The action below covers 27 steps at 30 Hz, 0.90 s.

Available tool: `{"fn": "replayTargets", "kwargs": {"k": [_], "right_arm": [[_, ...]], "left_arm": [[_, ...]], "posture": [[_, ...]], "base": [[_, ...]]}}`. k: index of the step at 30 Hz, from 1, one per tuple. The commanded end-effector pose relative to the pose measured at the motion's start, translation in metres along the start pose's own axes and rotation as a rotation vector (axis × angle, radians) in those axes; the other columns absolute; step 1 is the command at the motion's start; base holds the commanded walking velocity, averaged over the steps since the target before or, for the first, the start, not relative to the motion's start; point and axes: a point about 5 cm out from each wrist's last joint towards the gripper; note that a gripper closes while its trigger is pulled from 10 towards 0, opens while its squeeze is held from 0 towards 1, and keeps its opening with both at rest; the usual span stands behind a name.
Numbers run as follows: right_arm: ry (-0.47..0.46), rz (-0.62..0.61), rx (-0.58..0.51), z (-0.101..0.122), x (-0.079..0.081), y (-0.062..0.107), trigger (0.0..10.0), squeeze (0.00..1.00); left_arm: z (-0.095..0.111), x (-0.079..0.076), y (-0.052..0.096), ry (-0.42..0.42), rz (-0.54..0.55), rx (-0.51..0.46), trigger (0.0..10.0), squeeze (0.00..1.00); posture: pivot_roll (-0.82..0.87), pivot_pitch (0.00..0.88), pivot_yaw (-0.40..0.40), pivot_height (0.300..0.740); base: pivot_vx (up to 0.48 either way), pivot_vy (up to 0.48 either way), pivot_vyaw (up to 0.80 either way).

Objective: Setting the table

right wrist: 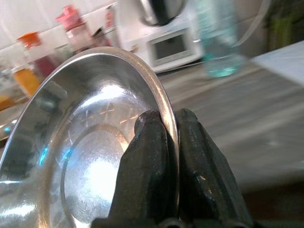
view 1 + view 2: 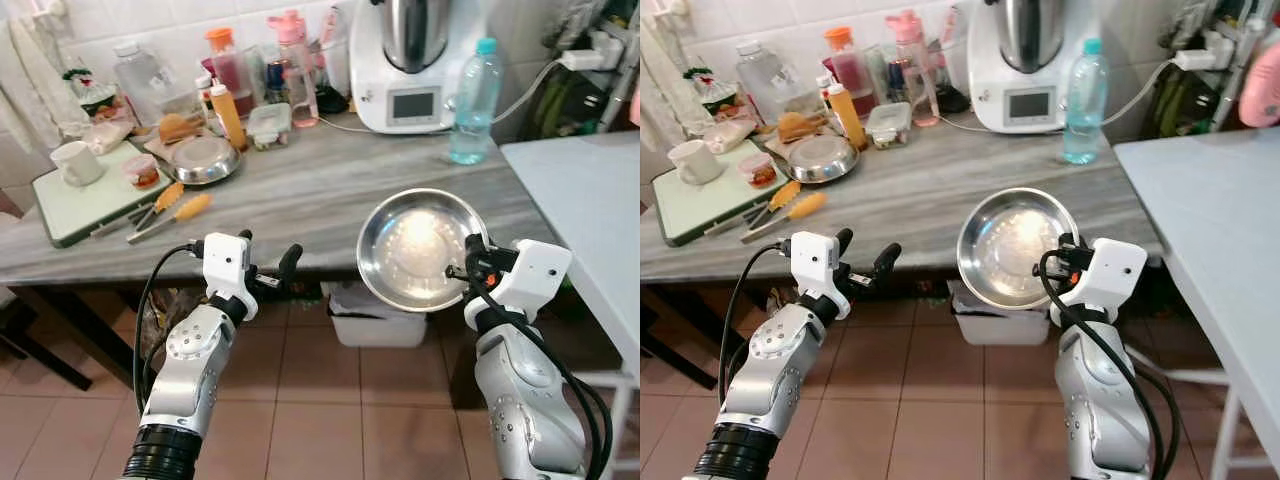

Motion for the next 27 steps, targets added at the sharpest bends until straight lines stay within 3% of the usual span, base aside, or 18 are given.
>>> {"fn": "replayTargets", "kwargs": {"k": [1, 8, 19, 27], "right_arm": [[-0.038, 0.096, -0.02, 0.007, 0.02, -0.001, 10.0, 0.0], [-0.026, 0.121, -0.004, 0.0, 0.027, -0.004, 10.0, 0.0], [-0.147, 0.155, 0.068, -0.011, 0.046, -0.008, 10.0, 0.0], [-0.161, 0.172, 0.147, -0.022, 0.057, -0.015, 10.0, 0.0]], "left_arm": [[0.004, 0.008, 0.003, -0.016, 0.02, -0.001, 10.0, 0.0], [0.006, 0.014, 0.007, -0.036, 0.032, 0.008, 10.0, 0.0], [0.008, 0.029, 0.026, -0.103, 0.024, 0.052, 10.0, 0.0], [0.002, 0.034, 0.047, -0.13, -0.01, 0.124, 10.0, 0.0]], "posture": [[-0.08, 0.0, 0.12, 0.74], [-0.05, 0.001, 0.135, 0.74], [-0.01, 0.005, 0.152, 0.74], [-0.01, 0.011, 0.136, 0.74]], "base": [[0.48, 0.0, 0.0], [0.464, 0.0, 0.0], [0.0, 0.0, 0.0], [0.0, 0.0, 0.0]]}}
Point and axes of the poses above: a point about 5 cm out from each wrist's last joint towards the gripper, its own y axis pointing back from the gripper into the wrist, its own z axis along the axis of the wrist's last joint, x = y × z, and after that the axes turned 10 degrees about y, right-handed
